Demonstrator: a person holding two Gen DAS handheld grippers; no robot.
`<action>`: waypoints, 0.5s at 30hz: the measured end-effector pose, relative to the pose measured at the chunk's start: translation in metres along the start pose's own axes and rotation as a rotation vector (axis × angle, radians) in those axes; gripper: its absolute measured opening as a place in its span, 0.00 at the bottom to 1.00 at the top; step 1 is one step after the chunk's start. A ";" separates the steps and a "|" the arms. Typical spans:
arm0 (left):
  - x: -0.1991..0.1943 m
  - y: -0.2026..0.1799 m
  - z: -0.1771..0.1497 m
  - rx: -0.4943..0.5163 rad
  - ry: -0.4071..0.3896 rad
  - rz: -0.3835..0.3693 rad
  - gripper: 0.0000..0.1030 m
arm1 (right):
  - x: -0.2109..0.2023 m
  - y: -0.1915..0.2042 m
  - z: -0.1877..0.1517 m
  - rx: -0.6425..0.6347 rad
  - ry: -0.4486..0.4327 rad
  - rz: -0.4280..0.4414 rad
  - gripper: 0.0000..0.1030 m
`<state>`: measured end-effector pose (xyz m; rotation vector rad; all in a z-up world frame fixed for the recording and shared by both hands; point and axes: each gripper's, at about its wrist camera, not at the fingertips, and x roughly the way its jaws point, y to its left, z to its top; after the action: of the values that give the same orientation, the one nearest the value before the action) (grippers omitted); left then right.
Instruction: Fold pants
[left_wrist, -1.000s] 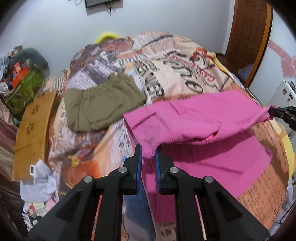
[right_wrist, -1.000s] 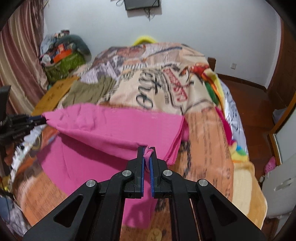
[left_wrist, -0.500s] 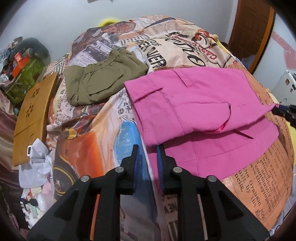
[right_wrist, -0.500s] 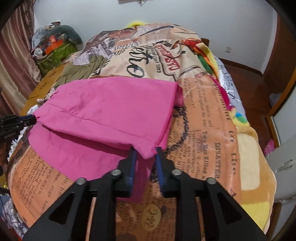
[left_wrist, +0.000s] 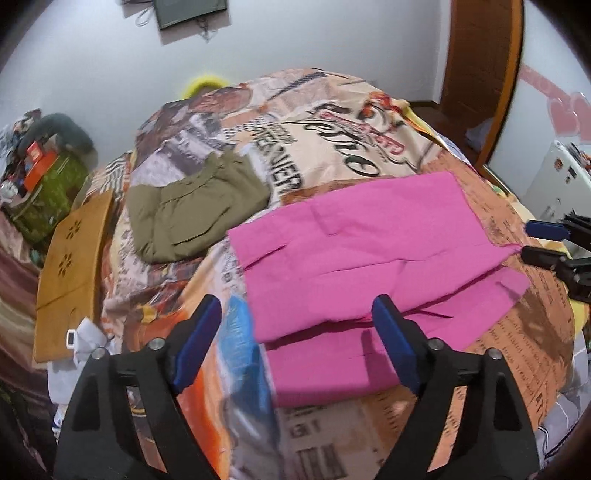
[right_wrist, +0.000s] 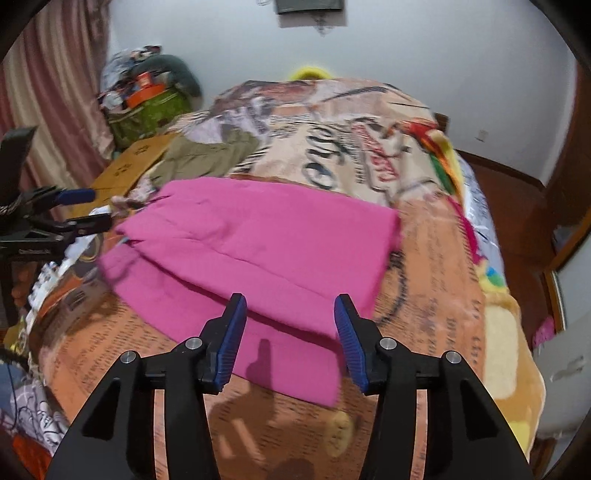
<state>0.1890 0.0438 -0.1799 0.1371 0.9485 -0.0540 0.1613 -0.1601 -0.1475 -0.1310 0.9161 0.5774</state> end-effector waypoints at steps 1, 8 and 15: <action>0.003 -0.005 0.001 0.016 0.010 -0.005 0.85 | 0.004 0.007 0.002 -0.022 0.006 0.016 0.47; 0.035 -0.032 -0.004 0.100 0.097 -0.028 0.85 | 0.036 0.034 0.003 -0.115 0.061 0.068 0.53; 0.049 -0.038 -0.002 0.121 0.119 -0.040 0.85 | 0.064 0.039 0.007 -0.138 0.087 0.079 0.53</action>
<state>0.2113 0.0072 -0.2246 0.2349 1.0669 -0.1414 0.1753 -0.0982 -0.1878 -0.2467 0.9694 0.7126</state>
